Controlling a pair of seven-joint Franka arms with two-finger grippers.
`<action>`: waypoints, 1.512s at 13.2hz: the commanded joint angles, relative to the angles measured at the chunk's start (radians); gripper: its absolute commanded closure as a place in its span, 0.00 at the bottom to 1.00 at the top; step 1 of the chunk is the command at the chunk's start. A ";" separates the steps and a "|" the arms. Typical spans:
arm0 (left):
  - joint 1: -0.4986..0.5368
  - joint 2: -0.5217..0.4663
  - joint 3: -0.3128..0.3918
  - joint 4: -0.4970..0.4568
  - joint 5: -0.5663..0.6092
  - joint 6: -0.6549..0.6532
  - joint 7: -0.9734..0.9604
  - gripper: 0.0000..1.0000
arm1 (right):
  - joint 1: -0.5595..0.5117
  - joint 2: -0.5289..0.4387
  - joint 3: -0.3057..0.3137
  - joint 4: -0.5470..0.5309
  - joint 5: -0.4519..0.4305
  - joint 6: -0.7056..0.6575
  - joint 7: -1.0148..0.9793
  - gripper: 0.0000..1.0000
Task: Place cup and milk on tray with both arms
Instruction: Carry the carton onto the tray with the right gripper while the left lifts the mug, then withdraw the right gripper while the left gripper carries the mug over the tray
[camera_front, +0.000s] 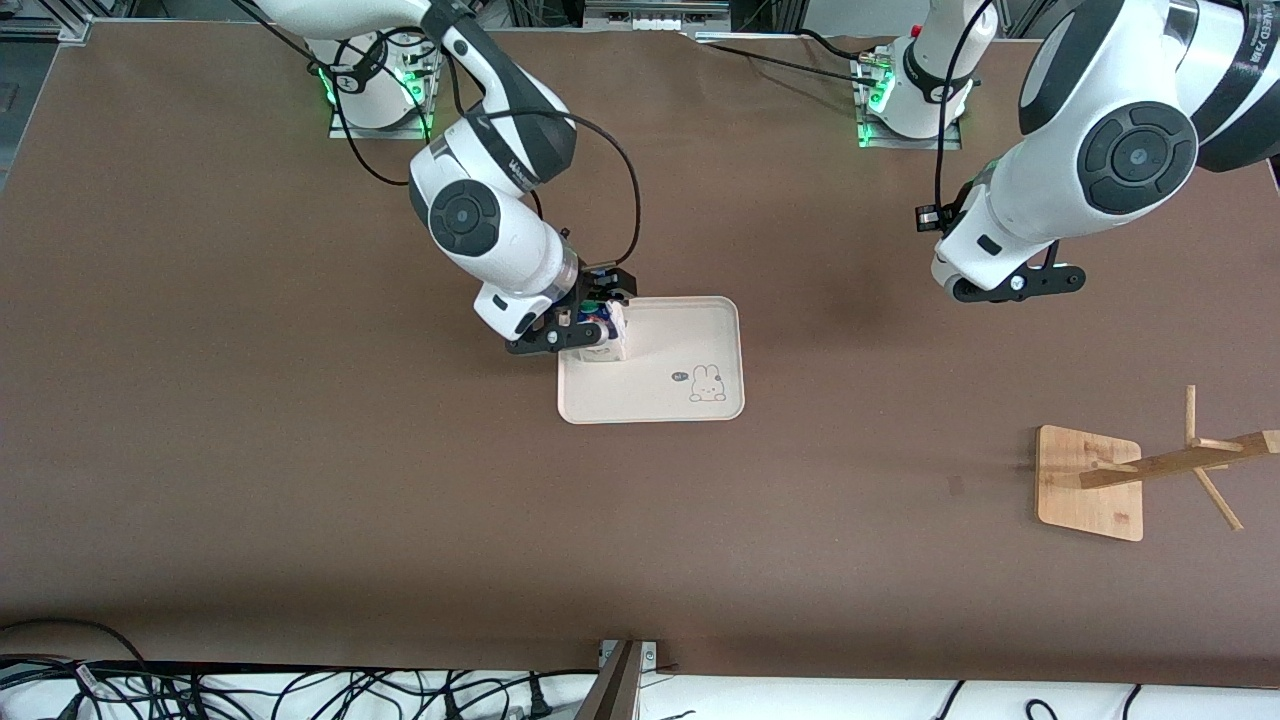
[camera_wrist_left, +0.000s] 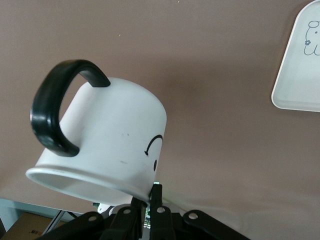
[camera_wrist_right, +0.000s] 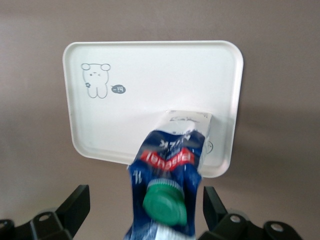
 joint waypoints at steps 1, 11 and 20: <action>0.000 0.018 -0.002 0.041 -0.013 -0.031 -0.008 1.00 | -0.002 -0.143 -0.052 0.007 -0.013 -0.150 -0.014 0.00; -0.129 0.281 -0.001 0.206 -0.089 -0.049 -0.159 1.00 | -0.012 -0.209 -0.477 0.378 -0.237 -0.688 -0.645 0.00; -0.322 0.575 0.001 0.372 -0.157 0.341 -0.419 1.00 | -0.169 -0.201 -0.462 0.303 -0.332 -0.622 -0.606 0.00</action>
